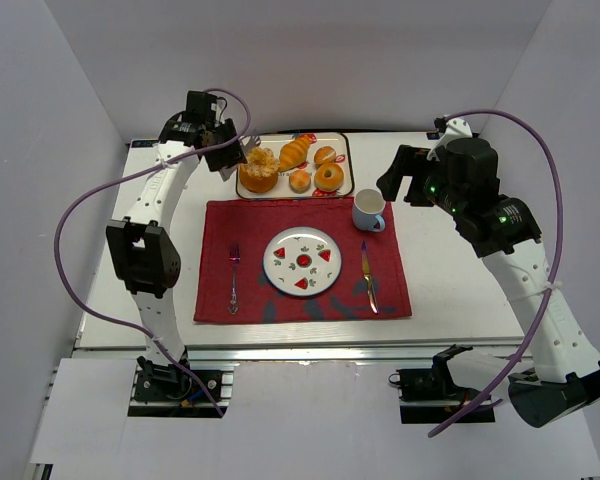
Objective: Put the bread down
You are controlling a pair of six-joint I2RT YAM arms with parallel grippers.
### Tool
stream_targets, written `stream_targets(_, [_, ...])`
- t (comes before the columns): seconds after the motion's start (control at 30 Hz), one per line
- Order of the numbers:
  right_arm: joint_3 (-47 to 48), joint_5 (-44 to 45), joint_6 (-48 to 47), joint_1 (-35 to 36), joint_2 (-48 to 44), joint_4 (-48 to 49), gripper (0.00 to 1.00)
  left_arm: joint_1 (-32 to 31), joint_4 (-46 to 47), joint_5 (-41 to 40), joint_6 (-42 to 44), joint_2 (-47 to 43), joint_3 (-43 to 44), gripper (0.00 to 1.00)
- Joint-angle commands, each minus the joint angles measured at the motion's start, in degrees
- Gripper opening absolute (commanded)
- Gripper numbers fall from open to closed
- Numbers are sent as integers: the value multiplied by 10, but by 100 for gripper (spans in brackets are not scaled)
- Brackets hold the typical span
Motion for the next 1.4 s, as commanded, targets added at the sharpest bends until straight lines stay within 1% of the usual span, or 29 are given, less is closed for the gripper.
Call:
stream_targets(0.0, [-2,0,-8,0,-7,27,89,-2,-44,-56,16,-32,23,56])
stream_targets(0.13, [-2,2,-9,0,-8,27,89,-2,-54,-86,26,-27,16,58])
stream_targets(0.23, [-3,1,-9,0,-9,27,89,-2,-53,-93,30,-27,7,60])
stream_targets(0.4, [-7,3,-9,0,-9,27,89,-2,-35,-81,31,-23,-27,60])
stream_targets(0.63, [-10,6,-10,-1,-8,28,89,-2,-23,-64,34,-11,-45,60])
stream_targets(0.73, [-10,5,-8,0,-7,28,89,-2,-25,-46,38,-6,-46,50])
stream_targets(0.77, [-10,5,-8,0,-7,28,89,-2,-23,-44,40,-6,-45,44])
stream_targets(0.8, [-10,4,-8,0,-6,29,89,-2,-24,-40,39,-7,-43,33])
stream_targets(0.87, [-10,4,-8,0,-6,29,89,-2,-29,-35,39,-6,-33,29])
stream_targets(0.9, [-10,4,-7,0,-6,29,89,-2,-30,-28,40,-5,-29,20])
stream_targets(0.97, [-10,3,-7,0,-7,30,89,-2,-40,-24,44,-2,-21,12])
stream_targets(1.03, [-9,1,-5,0,-7,32,89,-2,-43,-22,47,-5,-18,0])
stream_targets(1.17, [-7,-2,-4,0,-9,33,89,-2,-33,-12,47,-14,-13,0])
stream_targets(1.37, [0,-6,-6,0,-9,32,89,-2,-14,-9,40,-35,43,0])
